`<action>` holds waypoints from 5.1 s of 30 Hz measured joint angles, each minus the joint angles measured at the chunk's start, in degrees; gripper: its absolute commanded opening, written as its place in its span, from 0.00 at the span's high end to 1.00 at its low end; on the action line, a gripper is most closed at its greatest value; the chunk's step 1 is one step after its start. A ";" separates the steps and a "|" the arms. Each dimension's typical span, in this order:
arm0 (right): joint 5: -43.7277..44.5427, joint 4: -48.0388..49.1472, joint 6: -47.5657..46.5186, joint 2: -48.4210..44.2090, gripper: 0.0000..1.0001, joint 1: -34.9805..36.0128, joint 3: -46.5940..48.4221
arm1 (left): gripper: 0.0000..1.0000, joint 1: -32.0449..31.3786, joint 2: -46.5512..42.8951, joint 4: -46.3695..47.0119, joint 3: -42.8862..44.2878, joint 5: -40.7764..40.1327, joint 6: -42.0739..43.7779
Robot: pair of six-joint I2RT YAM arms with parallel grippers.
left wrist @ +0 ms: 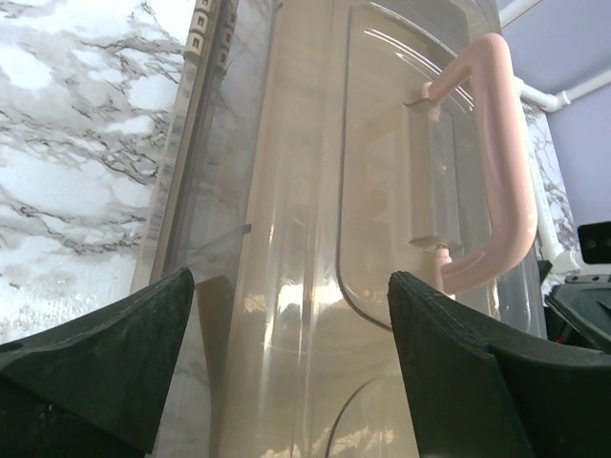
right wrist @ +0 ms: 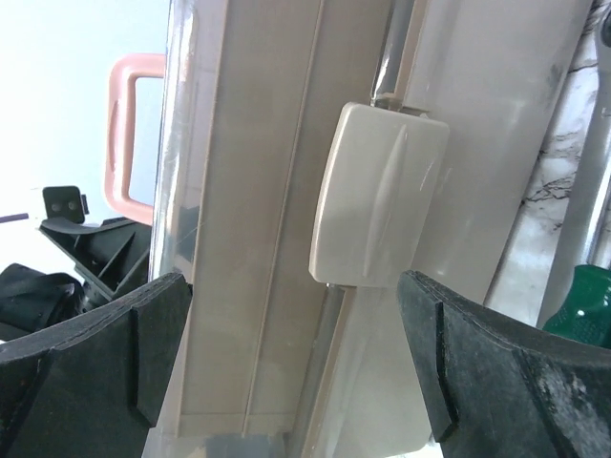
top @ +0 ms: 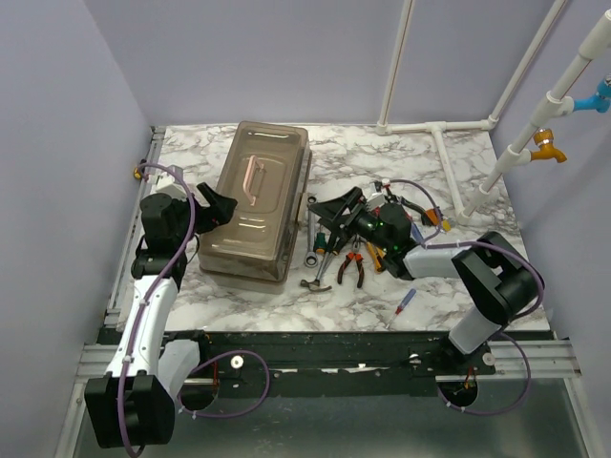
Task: Pack the tool kit
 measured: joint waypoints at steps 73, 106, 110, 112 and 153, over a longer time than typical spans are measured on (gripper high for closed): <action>4.85 -20.44 -10.80 3.63 0.09 -1.07 13.62 | 0.18 -5.29 13.35 36.81 -7.34 -2.64 -7.19; -11.65 14.69 12.02 20.61 0.18 -5.05 10.51 | 0.18 -6.32 13.94 38.10 -7.43 -2.21 -3.69; -11.34 10.84 10.67 17.79 0.18 -5.18 9.25 | 0.18 -6.56 13.77 37.66 -7.34 -2.12 -3.26; -11.19 8.15 9.53 15.96 0.18 -5.33 8.44 | 0.18 -6.78 13.40 37.42 -7.23 -2.14 -3.06; 16.90 -35.17 -31.63 -22.36 0.12 -6.34 2.67 | 0.13 -13.44 5.44 -3.26 7.91 -9.14 -1.40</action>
